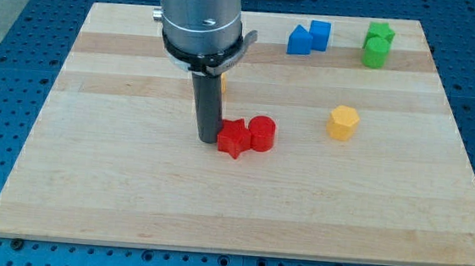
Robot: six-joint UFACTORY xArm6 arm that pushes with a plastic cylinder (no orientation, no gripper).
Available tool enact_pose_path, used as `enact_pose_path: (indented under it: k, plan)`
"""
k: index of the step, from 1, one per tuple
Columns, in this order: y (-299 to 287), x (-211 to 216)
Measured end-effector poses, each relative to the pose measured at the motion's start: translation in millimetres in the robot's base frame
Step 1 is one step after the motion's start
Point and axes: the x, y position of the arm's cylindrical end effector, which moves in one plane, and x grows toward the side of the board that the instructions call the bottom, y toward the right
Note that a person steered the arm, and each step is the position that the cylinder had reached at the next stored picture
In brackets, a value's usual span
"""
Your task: Point your arm at the red star
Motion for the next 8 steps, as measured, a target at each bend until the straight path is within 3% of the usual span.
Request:
enact_pose_path:
  k: [2,4,5,7,8]
  plan:
    - [10,0]
    - [-43,27]
    - [-22,32]
    - [1,-6]
    - [8,-5]
